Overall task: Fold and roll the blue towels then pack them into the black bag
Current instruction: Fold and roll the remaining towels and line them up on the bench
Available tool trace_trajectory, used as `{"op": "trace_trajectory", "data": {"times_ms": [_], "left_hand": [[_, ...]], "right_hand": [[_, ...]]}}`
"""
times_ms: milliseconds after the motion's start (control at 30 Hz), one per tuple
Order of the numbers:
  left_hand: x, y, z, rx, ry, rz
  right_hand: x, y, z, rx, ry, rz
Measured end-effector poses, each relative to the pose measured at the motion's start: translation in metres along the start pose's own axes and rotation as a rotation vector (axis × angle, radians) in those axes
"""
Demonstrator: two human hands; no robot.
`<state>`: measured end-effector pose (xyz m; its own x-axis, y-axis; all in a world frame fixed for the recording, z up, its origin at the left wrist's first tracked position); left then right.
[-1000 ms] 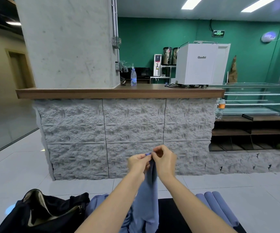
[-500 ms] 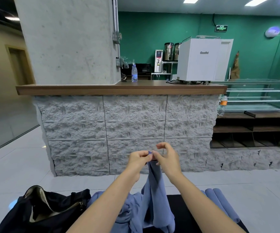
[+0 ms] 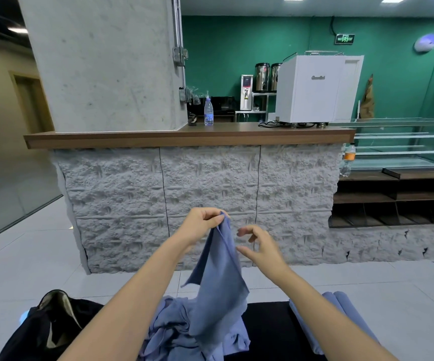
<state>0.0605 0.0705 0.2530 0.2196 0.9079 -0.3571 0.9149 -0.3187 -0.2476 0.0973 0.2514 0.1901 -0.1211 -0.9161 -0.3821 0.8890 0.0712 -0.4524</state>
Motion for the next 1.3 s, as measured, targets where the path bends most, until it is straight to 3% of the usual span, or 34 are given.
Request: {"op": "trace_trajectory", "data": {"times_ms": [200,467,667,767,900,1033,1133,1300], "left_hand": [[-0.014,-0.002,-0.005,0.013,0.014,-0.082],[-0.032,-0.009,-0.005,0.014,0.093,-0.171],[-0.05,-0.013,0.012,-0.019,0.148,-0.262],[-0.058,-0.013,0.025,-0.048,0.147,-0.283],[-0.059,-0.01,0.038,-0.086,0.152,-0.306],[-0.061,-0.006,0.056,-0.152,0.156,-0.336],[-0.07,-0.008,0.076,-0.22,0.14,-0.421],[-0.085,-0.004,0.102,-0.357,0.189,-0.591]], "right_hand": [[0.021,-0.005,0.003,-0.035,0.077,0.115],[0.045,0.039,-0.033,0.108,0.319,0.454],[0.027,0.067,-0.06,0.032,0.669,0.667],[0.011,0.07,-0.074,0.091,0.621,0.633],[0.002,0.069,-0.08,0.216,0.262,0.359],[-0.002,0.061,-0.075,0.166,0.034,0.17],[-0.005,0.056,-0.065,0.123,-0.088,0.125],[-0.021,0.053,-0.042,0.02,-0.015,0.195]]}}
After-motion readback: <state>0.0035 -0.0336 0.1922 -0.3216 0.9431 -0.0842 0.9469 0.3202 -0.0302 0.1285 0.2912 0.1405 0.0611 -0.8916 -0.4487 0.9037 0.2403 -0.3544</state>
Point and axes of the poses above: each hand's wrist, its own y-axis away from the middle knuckle, its own x-axis out of the palm, z = x × y, the point moved 2 cm from there along -y, towards the middle knuckle, and after that the axes turned 7 degrees about -y, right-handed, at the moved point
